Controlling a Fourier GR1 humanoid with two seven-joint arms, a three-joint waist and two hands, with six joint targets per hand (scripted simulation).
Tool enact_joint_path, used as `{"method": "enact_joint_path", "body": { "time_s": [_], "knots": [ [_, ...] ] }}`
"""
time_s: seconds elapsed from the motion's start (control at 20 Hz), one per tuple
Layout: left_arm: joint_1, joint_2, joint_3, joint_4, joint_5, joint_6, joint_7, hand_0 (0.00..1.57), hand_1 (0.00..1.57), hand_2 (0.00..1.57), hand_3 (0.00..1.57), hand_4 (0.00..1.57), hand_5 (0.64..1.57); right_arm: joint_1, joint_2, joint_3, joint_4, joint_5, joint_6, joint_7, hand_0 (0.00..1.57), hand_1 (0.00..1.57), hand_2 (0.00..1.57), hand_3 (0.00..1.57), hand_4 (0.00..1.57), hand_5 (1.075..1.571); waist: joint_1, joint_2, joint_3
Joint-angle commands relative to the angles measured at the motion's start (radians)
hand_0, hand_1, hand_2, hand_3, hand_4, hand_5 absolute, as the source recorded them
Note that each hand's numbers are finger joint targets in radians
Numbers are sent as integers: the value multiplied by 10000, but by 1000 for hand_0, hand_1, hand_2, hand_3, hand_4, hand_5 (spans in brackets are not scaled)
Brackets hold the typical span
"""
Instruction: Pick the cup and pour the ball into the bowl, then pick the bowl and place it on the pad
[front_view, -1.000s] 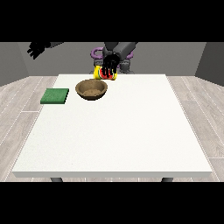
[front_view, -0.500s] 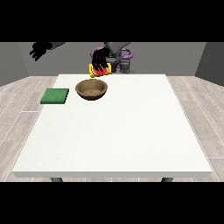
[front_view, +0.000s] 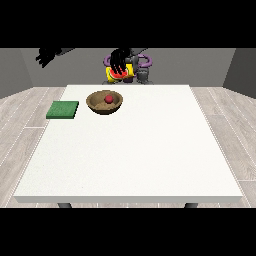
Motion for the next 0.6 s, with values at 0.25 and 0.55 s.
{"method": "enact_joint_path", "body": {
  "time_s": [0.25,0.55],
  "knots": [
    [1344,1172,4378,-2450,4753,2315,-2350,635,635,936,669,1285,1545,603,185,-260,-12,131,-743,89,0,0,0,132,777,1559,1549,-492,-112],
    [1197,1021,7573,-3855,9109,1235,-3585,0,0,0,0,1092,1571,310,547,-214,78,391,-1518,56,0,0,0,0,783,1555,2315,111,-130]
  ]
}}
